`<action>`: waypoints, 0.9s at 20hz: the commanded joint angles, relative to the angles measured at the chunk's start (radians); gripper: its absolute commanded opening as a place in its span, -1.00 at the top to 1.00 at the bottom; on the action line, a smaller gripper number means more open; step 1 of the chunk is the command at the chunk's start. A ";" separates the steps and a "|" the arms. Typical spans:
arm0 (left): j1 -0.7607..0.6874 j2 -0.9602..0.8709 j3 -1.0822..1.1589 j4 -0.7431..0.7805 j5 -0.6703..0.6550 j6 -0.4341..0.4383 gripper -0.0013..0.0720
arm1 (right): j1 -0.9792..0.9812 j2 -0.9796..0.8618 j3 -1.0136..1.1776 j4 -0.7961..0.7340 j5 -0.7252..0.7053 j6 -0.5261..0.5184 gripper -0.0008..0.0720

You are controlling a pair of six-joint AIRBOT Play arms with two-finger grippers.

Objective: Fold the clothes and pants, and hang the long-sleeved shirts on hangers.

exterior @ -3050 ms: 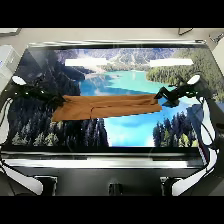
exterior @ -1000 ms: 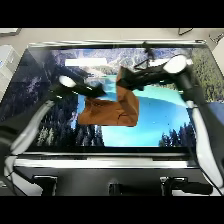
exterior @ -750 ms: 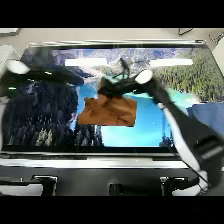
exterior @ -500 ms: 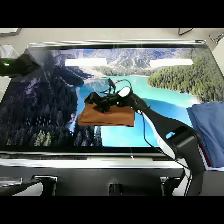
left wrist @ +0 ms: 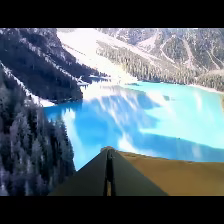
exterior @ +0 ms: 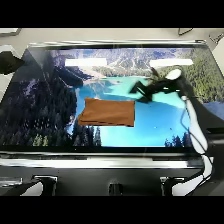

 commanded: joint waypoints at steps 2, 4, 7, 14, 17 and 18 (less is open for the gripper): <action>0.001 0.005 -0.001 0.003 -0.002 0.002 0.91 | -0.103 0.032 -0.200 -0.150 0.117 0.000 -0.75; 0.001 0.005 -0.001 0.003 -0.006 -0.001 0.91 | -0.063 0.029 -0.295 0.028 -0.013 -0.135 -0.74; 0.001 0.005 -0.001 0.003 -0.016 -0.001 0.91 | -0.011 0.002 -0.320 0.142 -0.114 -0.206 -0.70; 0.001 0.005 -0.001 0.003 -0.017 -0.001 0.90 | 0.031 -0.040 -0.310 0.271 -0.117 -0.256 0.87; 0.001 0.005 -0.001 0.003 -0.016 -0.001 0.90 | -0.038 0.024 -0.222 0.286 -0.113 -0.294 0.87; 0.001 0.005 -0.001 0.003 -0.016 0.000 0.90 | -0.076 0.055 -0.177 0.285 -0.106 -0.286 0.87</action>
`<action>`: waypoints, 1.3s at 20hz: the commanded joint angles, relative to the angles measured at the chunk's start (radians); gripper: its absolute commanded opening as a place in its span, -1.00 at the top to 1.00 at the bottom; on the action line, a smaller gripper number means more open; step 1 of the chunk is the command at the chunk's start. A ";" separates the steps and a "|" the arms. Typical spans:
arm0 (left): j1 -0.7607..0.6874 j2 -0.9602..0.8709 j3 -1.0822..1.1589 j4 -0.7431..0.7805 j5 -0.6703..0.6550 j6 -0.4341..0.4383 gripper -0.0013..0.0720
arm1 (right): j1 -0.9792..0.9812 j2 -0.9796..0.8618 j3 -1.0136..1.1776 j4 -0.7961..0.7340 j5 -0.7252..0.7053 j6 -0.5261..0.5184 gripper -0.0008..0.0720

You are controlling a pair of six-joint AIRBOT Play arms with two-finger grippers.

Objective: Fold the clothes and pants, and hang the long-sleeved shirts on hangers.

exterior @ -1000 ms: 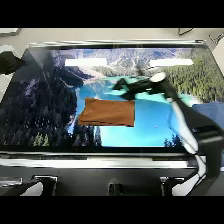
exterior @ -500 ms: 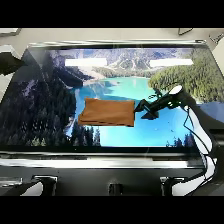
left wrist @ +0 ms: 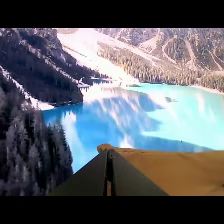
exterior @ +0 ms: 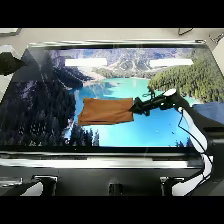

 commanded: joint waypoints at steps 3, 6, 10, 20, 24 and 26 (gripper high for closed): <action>0.000 0.001 0.000 0.001 0.000 0.000 0.90 | -0.216 0.145 0.238 -0.017 0.076 0.065 0.88; 0.000 0.001 0.000 0.000 0.000 0.000 0.90 | -0.380 0.216 0.385 -0.140 0.172 0.162 0.88; 0.000 0.001 0.000 0.000 0.000 0.000 0.90 | -0.606 0.293 0.519 -0.237 0.225 0.267 0.88; -0.026 0.001 -0.047 -0.003 0.000 0.040 0.90 | -0.998 0.424 0.578 -0.288 0.465 0.347 0.88; -0.056 0.001 -0.073 -0.003 0.009 0.046 0.90 | -1.025 0.461 0.578 -0.264 0.471 0.348 0.88; -0.062 0.001 -0.074 -0.003 0.020 0.046 0.90 | -1.025 0.462 0.578 -0.176 0.478 0.359 0.88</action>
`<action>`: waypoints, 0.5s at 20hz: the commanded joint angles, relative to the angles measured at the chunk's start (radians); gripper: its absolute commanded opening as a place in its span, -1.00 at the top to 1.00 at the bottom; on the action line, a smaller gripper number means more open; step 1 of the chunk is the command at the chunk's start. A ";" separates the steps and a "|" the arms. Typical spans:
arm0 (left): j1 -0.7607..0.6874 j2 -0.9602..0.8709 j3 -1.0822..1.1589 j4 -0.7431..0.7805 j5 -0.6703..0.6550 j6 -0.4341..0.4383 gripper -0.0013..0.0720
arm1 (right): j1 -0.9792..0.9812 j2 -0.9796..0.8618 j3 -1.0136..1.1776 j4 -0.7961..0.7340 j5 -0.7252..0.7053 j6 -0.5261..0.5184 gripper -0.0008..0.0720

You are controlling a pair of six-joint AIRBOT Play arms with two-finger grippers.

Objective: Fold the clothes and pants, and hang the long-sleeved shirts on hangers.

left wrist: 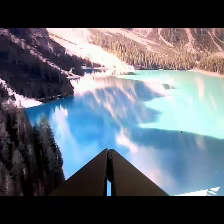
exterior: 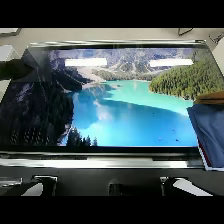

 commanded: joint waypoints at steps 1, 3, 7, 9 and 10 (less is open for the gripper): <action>-0.013 0.001 -0.009 0.000 0.017 0.005 0.90 | -0.016 0.014 0.001 0.102 0.038 0.017 0.88; -0.013 0.001 -0.009 0.000 0.018 0.007 0.90 | -0.016 0.016 0.001 0.088 0.101 0.018 0.88; -0.013 0.001 -0.009 0.000 0.017 0.023 0.90 | -0.016 0.048 0.001 -0.142 0.179 0.040 0.88; -0.013 0.001 -0.009 0.000 0.017 0.024 0.90 | -0.016 0.070 0.001 -0.334 0.181 0.051 0.88; -0.013 0.001 -0.009 0.000 0.018 0.031 0.90 | -0.016 0.080 -0.003 -0.427 0.183 0.051 0.88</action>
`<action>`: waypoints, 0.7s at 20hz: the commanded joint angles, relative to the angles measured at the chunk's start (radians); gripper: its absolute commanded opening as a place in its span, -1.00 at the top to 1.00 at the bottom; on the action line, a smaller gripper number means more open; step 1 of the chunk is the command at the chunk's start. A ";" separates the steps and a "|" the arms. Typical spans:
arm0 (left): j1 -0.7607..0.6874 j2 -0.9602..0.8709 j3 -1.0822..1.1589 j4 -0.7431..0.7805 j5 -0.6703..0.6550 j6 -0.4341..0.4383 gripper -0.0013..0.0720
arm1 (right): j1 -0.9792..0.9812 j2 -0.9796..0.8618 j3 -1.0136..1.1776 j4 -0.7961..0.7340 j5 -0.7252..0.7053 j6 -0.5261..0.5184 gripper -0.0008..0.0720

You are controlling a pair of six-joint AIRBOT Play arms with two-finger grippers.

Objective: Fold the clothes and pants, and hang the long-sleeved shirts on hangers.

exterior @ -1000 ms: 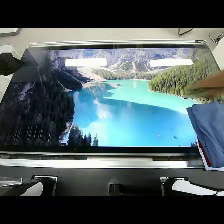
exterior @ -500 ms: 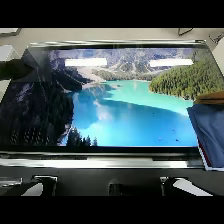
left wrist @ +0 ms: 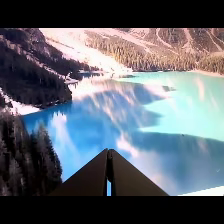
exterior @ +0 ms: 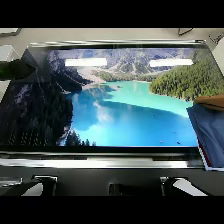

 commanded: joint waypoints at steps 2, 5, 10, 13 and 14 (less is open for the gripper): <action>-0.001 0.001 -0.001 0.000 0.001 0.013 0.90 | -0.001 0.055 -0.055 -0.379 0.029 0.035 0.88; -0.001 0.001 0.000 0.000 0.001 0.013 0.90 | -0.001 0.121 -0.248 -0.474 0.028 0.025 0.88; -0.001 0.001 0.000 0.000 -0.004 0.013 0.90 | -0.001 0.206 -0.647 -0.700 -0.020 0.002 0.87; -0.001 0.001 0.000 0.000 -0.013 0.013 0.90 | -0.001 0.212 -0.754 -0.726 -0.099 0.000 0.87; -0.001 0.001 0.000 0.000 -0.012 0.013 0.90 | -0.001 0.212 -0.766 -0.726 -0.117 0.000 0.87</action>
